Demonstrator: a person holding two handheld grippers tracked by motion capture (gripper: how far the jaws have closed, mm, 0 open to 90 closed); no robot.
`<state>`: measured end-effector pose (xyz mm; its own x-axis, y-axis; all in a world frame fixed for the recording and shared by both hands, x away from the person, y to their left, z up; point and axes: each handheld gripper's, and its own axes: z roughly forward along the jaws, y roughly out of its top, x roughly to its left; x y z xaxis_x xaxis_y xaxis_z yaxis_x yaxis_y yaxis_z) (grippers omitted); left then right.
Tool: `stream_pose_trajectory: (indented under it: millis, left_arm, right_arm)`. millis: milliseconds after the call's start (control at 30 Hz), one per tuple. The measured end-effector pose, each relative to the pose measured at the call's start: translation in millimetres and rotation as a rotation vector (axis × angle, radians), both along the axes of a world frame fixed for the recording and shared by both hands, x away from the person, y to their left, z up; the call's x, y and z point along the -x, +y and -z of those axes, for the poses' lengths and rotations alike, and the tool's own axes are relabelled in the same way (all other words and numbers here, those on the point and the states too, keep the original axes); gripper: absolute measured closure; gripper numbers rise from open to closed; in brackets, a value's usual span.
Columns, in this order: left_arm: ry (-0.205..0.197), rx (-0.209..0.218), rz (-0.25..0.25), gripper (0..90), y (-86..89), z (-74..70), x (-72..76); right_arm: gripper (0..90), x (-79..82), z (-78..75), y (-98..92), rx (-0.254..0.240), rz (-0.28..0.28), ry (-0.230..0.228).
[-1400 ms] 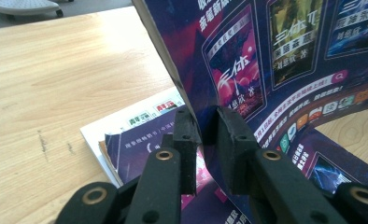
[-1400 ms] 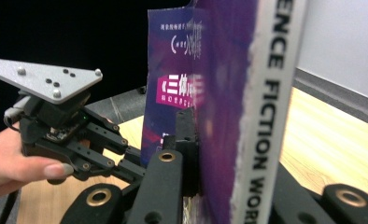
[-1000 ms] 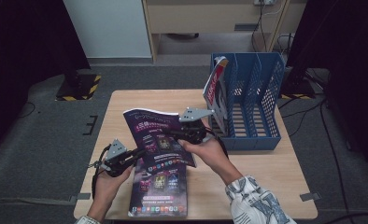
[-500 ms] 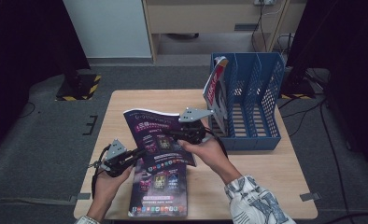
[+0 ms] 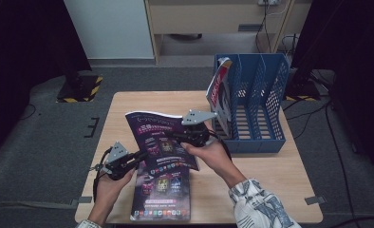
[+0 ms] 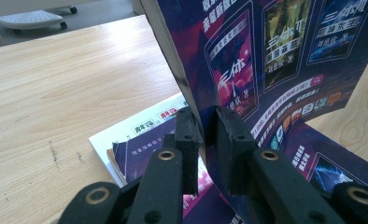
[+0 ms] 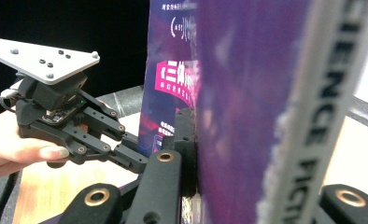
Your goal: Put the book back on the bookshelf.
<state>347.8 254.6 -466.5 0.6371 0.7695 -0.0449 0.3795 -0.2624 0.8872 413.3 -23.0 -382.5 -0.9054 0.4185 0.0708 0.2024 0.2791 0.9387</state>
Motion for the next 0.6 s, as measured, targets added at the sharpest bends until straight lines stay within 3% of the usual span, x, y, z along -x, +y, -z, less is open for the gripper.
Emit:
stream_pose_trajectory:
  millis: [267, 500, 600]
  left_arm:
    - [-0.006, 0.005, 0.001, 78.0, 0.2, -0.6, 0.4]
    - [-0.037, 0.045, -0.013, 74.7, 5.7, -1.6, 1.7]
    - [-0.047, 0.063, -0.036, 67.8, 8.6, -1.0, 2.6]
  right_arm:
    - [82.7, 0.8, -1.0, -1.3, 0.005, 0.008, -0.001]
    - [83.0, 6.1, -5.6, -3.5, -0.016, -0.006, -0.012]
    - [83.0, 7.7, -8.3, -3.7, -0.02, -0.013, -0.009]
